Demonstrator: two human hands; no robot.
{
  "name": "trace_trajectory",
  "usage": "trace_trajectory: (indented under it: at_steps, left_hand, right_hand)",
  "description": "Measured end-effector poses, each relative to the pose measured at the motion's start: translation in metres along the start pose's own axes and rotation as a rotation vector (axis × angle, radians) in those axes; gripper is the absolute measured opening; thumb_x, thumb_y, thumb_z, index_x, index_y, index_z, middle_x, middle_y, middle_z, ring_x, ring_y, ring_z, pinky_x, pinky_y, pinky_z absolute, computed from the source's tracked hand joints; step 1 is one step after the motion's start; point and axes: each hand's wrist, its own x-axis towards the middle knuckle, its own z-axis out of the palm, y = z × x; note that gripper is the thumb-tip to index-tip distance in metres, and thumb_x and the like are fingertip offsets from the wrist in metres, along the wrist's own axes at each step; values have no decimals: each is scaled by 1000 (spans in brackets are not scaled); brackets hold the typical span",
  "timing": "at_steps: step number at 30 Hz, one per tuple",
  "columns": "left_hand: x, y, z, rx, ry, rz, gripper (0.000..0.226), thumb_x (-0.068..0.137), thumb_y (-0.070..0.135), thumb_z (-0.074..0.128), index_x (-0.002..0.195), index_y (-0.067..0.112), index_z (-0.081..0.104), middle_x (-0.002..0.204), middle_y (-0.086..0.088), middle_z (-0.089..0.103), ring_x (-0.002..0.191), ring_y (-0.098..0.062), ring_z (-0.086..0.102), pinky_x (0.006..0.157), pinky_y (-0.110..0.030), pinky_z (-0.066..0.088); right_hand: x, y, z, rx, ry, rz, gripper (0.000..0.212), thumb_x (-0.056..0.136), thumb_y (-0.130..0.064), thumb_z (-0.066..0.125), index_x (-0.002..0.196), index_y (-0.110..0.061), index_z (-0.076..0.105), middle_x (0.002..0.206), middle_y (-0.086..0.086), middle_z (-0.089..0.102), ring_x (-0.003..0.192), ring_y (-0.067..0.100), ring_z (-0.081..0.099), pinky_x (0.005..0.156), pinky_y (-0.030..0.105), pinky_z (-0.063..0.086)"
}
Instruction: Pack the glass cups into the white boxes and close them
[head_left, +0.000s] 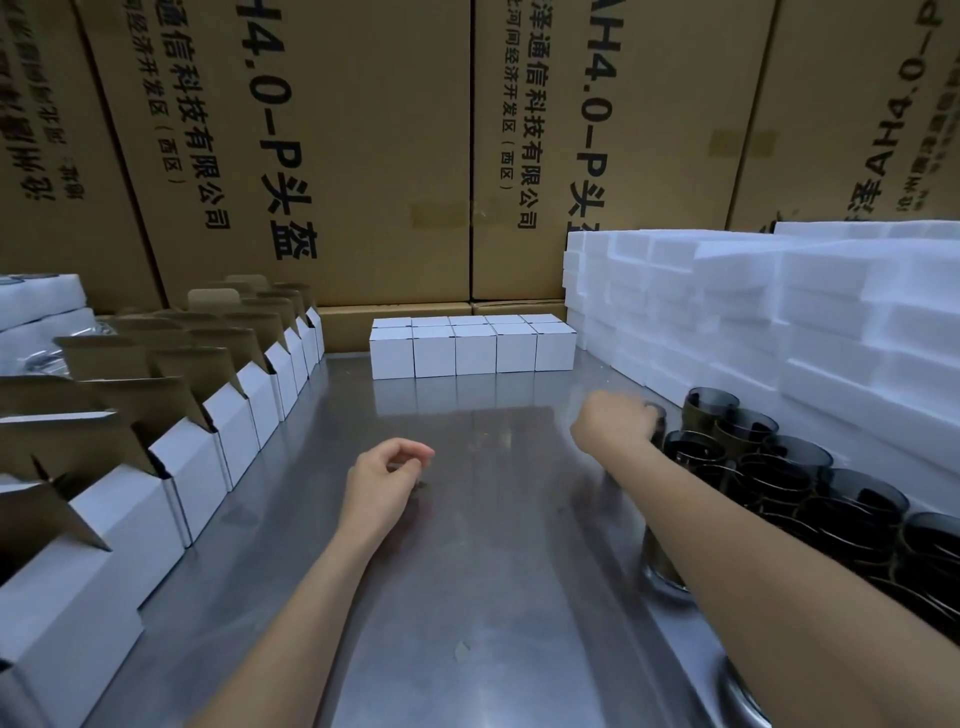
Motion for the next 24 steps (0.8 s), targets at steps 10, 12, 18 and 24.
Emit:
trace_trajectory:
  at_steps: [10,12,18,24]
  left_hand:
    - [-2,2,1,4,-32,26,23,83,-1,61,89,20,69,86,1,69,82,-16,64,76,-23,51]
    - [-2,3,0,-4,-64,39,24,79,5,68,100,16,68,97,-1,70,88,-18,65,81,-28,52]
    - [-2,2,2,8,-102,-11,57,81,7,70,134,17,51,121,4,58,99,-15,62,89,-29,48]
    - [-1,2,2,49,-183,38,63,78,1,70,137,13,49,129,0,60,108,-14,60,98,-29,45]
  right_hand:
    - [-60,-85,1,313,-13,-378,32,87,-13,50,118,-10,58,123,16,61,117,33,53,90,34,42]
    - [-70,-91,5,444,8,-422,39,87,-11,48,125,-14,58,125,13,59,120,31,49,93,35,40]
    - [-65,-77,35,1173,7,-178,55,80,1,42,131,-20,50,136,0,50,133,17,32,104,27,29]
    - [-53,-64,63,1193,-218,-224,62,75,5,45,134,-16,48,131,1,57,121,18,53,89,27,48]
